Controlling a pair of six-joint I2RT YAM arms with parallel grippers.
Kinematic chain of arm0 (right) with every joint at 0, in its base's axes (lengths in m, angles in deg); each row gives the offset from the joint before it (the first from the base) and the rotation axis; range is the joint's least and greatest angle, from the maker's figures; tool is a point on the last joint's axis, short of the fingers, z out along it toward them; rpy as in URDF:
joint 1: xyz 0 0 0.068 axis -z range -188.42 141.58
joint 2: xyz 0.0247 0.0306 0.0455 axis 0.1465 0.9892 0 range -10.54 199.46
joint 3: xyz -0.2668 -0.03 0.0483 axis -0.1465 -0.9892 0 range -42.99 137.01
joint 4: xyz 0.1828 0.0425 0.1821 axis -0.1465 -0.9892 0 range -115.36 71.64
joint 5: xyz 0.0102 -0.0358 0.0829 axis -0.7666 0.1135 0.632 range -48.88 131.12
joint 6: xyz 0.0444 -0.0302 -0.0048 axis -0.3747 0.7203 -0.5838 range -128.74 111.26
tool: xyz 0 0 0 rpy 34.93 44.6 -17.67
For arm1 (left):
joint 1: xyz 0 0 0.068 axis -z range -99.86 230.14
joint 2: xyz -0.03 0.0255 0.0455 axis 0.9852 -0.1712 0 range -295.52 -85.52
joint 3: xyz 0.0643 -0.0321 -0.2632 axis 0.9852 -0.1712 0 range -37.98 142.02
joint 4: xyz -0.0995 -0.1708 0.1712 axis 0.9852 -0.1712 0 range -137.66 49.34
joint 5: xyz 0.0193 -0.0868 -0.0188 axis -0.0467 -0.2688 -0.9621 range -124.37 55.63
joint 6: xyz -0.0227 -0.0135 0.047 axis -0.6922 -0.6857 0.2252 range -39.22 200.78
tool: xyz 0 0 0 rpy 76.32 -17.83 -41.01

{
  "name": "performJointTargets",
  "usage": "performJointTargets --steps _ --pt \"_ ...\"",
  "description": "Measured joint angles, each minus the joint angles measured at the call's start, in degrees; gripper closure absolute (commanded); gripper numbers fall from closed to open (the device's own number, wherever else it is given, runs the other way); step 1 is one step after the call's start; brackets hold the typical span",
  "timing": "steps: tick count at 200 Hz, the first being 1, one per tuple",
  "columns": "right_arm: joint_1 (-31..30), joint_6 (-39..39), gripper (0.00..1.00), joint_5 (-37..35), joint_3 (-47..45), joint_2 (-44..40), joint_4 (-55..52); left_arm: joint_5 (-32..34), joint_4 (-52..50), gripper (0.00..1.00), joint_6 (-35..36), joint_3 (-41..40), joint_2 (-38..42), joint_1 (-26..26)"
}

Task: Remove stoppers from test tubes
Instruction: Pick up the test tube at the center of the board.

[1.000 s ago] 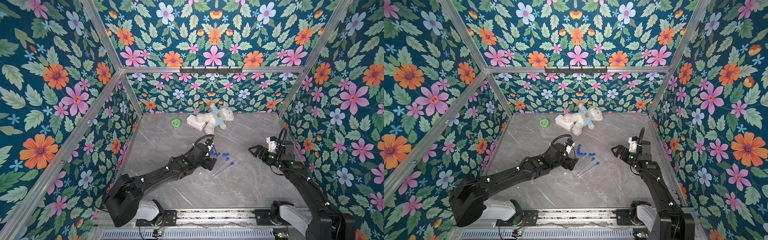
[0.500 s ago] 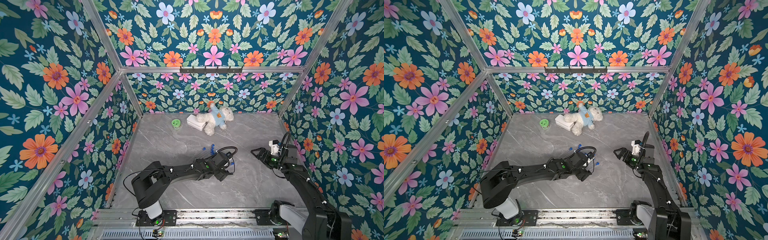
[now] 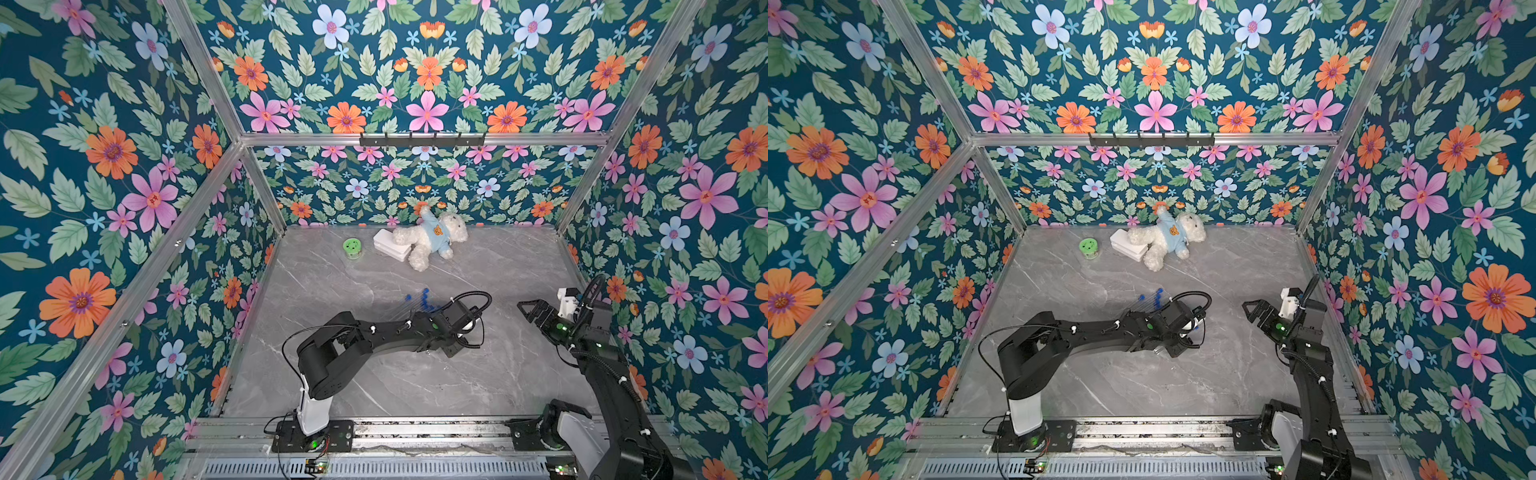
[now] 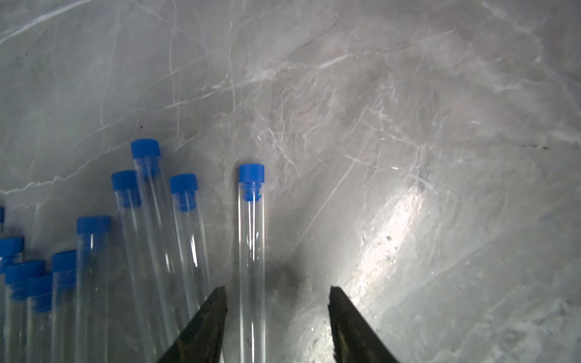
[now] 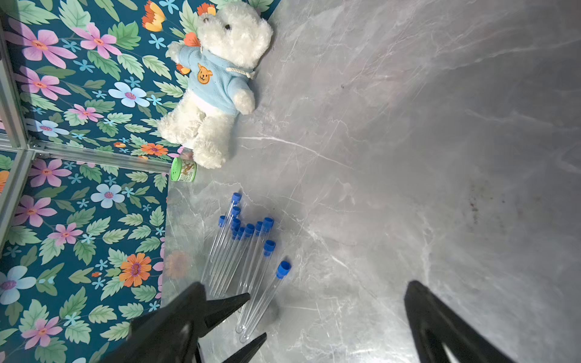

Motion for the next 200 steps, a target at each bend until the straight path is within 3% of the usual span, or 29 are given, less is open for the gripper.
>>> performJointTargets --steps 78,200 --pt "0.68 -0.37 0.01 -0.28 -0.81 -2.21 -0.04 0.59 -4.98 0.57 0.66 4.66 -4.76 -0.35" --pt "0.76 -0.79 0.01 -0.26 -1.01 -2.32 -0.35 1.55 -6.93 0.70 0.63 4.70 -5.40 -0.66"
